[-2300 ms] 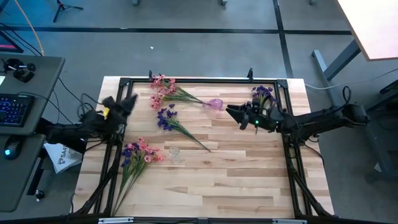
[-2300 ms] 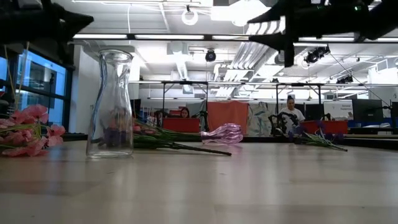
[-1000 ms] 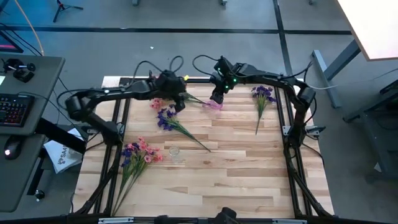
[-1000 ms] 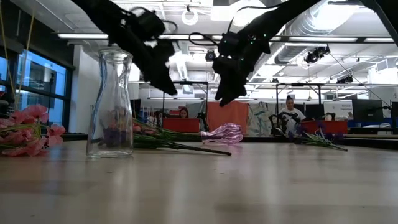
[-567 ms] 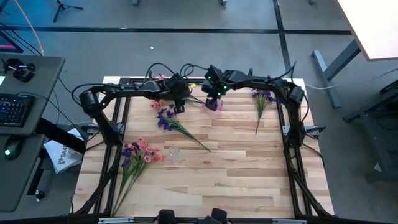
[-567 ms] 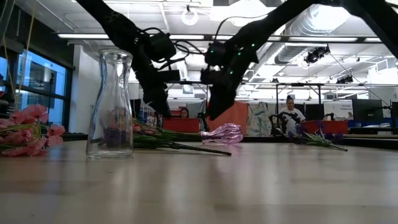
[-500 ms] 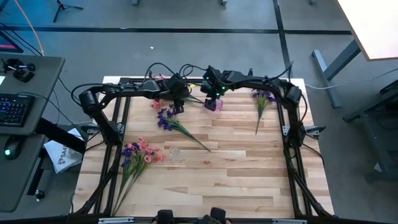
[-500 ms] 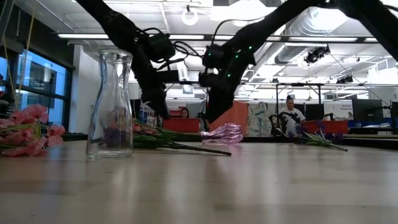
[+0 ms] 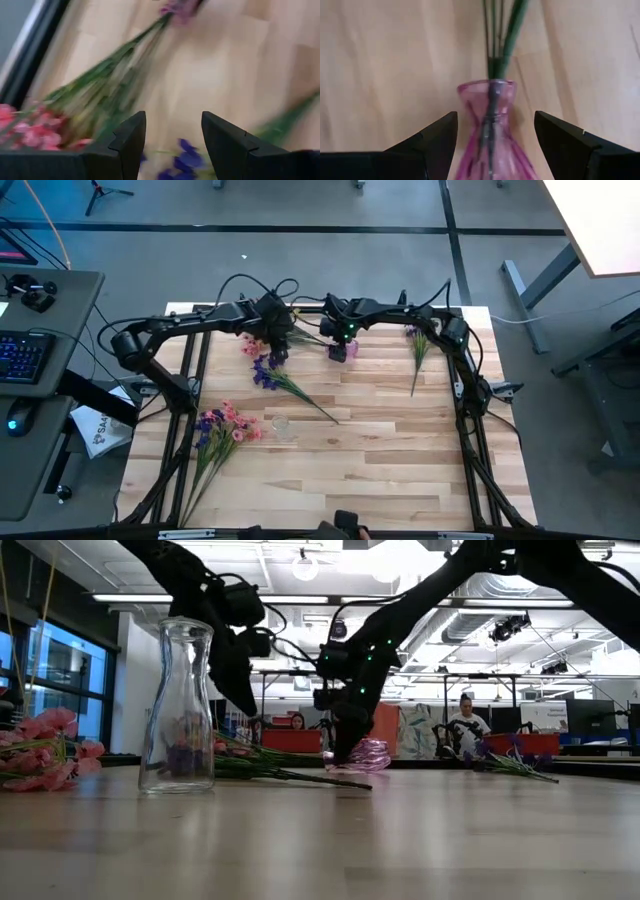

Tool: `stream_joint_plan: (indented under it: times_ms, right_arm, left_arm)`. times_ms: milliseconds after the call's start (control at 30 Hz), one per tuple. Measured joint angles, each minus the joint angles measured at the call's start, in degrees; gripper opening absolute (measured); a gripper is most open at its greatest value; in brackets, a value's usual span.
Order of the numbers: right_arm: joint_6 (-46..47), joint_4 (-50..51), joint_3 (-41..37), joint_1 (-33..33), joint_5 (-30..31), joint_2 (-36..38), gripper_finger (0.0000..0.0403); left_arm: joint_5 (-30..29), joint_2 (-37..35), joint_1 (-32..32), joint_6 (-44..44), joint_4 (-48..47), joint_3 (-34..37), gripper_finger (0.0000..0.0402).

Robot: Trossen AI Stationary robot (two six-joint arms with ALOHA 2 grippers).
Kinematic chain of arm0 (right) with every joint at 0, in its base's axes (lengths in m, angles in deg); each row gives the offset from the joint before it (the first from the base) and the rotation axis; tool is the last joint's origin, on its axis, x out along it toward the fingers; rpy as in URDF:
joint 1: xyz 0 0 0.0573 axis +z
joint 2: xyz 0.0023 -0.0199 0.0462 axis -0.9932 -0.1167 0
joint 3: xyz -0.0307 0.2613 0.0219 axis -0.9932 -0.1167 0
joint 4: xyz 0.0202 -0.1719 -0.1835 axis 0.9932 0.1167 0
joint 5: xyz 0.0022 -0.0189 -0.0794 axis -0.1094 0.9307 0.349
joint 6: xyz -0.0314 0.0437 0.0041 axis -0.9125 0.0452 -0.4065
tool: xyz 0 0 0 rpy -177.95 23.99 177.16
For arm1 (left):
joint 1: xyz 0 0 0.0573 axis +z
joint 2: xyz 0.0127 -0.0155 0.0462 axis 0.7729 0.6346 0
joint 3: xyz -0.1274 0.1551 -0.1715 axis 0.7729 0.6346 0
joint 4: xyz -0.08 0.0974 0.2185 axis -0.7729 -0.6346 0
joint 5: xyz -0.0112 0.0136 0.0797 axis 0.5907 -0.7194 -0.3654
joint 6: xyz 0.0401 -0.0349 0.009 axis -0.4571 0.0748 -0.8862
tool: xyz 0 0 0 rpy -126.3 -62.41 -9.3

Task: Sort flowers into vase by color
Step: Adjust the purple vase on the table

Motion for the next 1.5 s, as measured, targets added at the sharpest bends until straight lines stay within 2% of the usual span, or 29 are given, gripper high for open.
stream_joint_plan:
  times_ms: [167,367,633,833,1233,1367,1500]
  right_arm:
    - [0.1,-0.5,0.0,0.6,4.8,-0.1,0.0251]
    - [2.3,-2.8,0.0,1.3,4.9,-0.1,0.0195]
    - [2.5,-3.5,0.0,2.1,5.1,-0.1,0.0144]
    - [3.2,-1.9,0.1,2.0,5.2,0.1,0.0083]
    - [4.5,5.8,0.2,1.8,4.2,0.5,0.0081]
    - [6.2,4.6,0.1,1.0,1.8,0.4,0.0081]
    - [6.7,3.7,0.1,0.8,1.4,0.4,0.0081]
  left_arm:
    - [3.0,-4.0,0.0,0.9,-3.1,0.0,0.0182]
    - [2.8,-12.5,0.3,4.2,-4.3,0.0,0.0182]
    - [-4.4,-23.4,0.3,7.1,-4.4,0.0,0.0182]
    - [-6.9,-27.5,0.3,9.4,-4.4,0.0,0.0182]
    - [-6.4,-28.7,-1.9,11.1,-3.7,0.5,0.0182]
    - [-6.3,-28.7,-2.6,13.1,0.6,4.7,0.0182]
    - [-6.6,-27.2,-2.8,13.9,8.5,12.0,0.0182]
